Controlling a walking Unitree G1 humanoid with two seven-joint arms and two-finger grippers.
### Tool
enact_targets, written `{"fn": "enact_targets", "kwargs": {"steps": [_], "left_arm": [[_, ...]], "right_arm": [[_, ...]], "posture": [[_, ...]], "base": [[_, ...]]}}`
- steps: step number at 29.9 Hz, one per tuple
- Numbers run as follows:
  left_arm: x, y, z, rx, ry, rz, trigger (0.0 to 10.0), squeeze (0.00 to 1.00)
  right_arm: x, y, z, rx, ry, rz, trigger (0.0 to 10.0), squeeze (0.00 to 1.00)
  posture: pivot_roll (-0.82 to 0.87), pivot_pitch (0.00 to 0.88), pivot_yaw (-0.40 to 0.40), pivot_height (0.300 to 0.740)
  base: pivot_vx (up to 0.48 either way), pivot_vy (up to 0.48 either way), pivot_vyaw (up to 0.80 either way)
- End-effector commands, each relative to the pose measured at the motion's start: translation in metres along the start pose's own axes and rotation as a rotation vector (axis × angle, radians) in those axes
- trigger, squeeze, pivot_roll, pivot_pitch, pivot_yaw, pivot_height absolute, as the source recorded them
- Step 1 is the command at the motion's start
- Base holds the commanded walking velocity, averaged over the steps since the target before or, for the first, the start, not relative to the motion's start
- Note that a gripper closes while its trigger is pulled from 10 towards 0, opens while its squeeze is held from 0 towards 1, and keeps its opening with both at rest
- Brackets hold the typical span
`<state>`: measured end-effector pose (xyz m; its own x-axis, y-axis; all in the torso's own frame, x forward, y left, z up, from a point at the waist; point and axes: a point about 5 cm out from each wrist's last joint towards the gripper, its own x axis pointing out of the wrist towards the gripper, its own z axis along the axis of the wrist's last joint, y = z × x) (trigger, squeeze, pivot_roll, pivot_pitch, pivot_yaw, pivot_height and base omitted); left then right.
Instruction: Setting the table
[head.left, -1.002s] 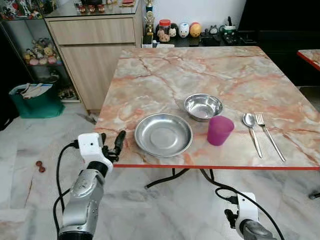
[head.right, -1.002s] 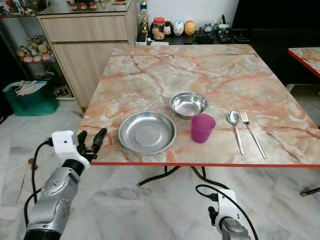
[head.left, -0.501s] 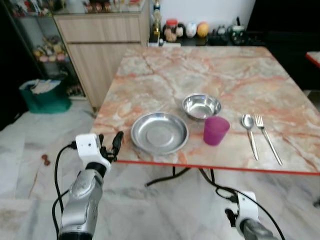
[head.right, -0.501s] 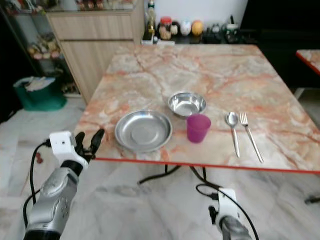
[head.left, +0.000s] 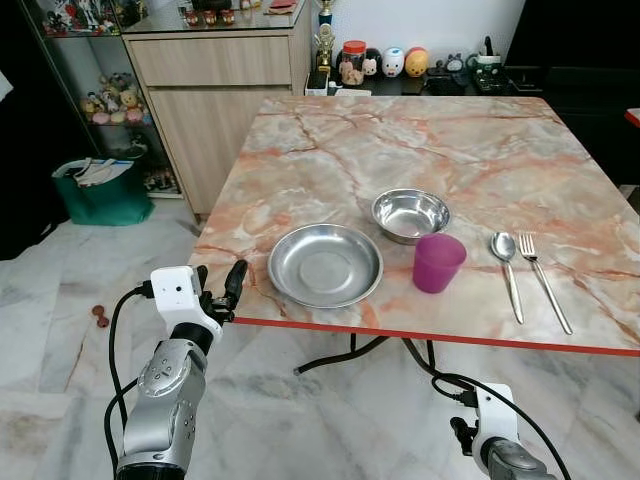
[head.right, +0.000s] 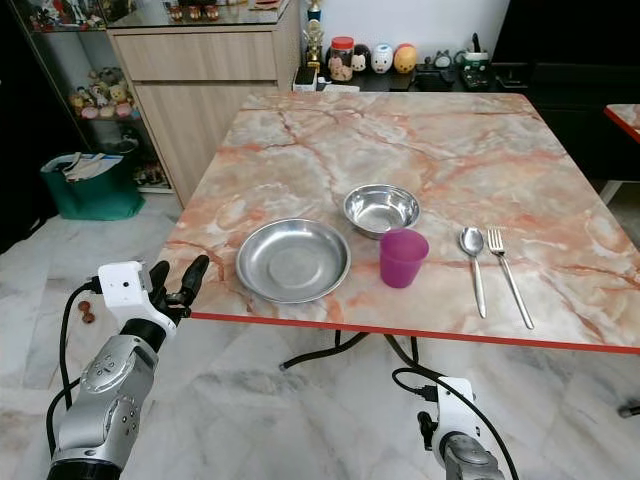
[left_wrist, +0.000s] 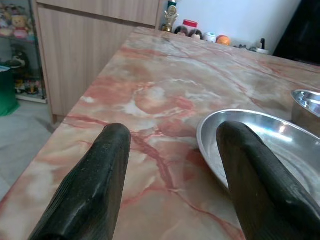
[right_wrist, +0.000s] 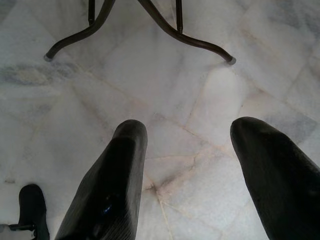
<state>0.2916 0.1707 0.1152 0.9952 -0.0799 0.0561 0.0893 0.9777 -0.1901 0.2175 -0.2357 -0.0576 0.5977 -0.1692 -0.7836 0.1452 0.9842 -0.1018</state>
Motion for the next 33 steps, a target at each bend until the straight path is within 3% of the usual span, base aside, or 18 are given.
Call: {"fn": "enact_targets", "kwargs": {"steps": [1, 22, 33], "left_arm": [[-0.0017, 0.0009, -0.0014, -0.001, -0.002, 0.003, 10.0, 0.0], [0.0011, -0.0019, 0.0004, 0.002, -0.012, -0.022, 10.0, 0.0], [-0.0023, 0.0029, 0.0001, 0.014, -0.015, -0.001, 10.0, 0.0]], "right_arm": [[-0.0002, -0.0004, -0.0018, 0.009, 0.005, -0.002, 10.0, 0.0], [-0.0002, 0.0003, -0.0035, -0.01, 0.022, 0.002, 10.0, 0.0], [0.0, -0.0005, -0.0001, -0.079, 0.009, 0.003, 10.0, 0.0]], "posture": [[0.02, 0.0, 0.002, 0.74], [0.02, 0.0, 0.006, 0.74], [0.01, 0.0, 0.006, 0.74]], "base": [[0.0, 0.0, 0.0], [0.0, 0.0, 0.0], [0.0, 0.0, 0.0]]}}
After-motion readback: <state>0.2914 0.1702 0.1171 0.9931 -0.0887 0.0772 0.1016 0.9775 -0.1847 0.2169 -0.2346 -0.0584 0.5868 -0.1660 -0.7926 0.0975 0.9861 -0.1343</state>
